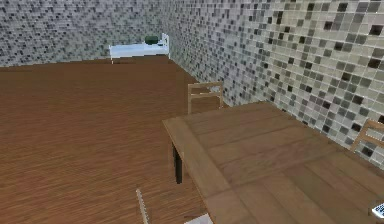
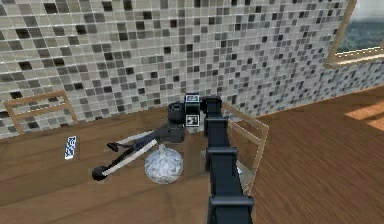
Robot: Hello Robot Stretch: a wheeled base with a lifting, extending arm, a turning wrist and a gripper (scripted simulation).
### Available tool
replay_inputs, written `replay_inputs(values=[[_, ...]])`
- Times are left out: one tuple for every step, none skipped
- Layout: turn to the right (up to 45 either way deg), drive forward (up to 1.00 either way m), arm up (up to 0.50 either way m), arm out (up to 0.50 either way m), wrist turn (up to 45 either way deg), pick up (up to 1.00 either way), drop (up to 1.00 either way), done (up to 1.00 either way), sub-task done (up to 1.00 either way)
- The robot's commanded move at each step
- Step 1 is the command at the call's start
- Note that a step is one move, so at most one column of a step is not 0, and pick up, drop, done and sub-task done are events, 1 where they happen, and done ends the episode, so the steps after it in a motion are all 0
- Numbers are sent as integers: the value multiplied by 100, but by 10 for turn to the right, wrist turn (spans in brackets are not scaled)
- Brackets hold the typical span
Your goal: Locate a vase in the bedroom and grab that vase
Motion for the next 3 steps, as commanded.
replay_inputs(values=[[0, 0, 0, 0, 450, 0, 0, 0, 0], [0, 0, 0, 0, 150, 0, 0, 0, 0], [0, 0, -30, 0, 0, 0, 0, 0, 0]])
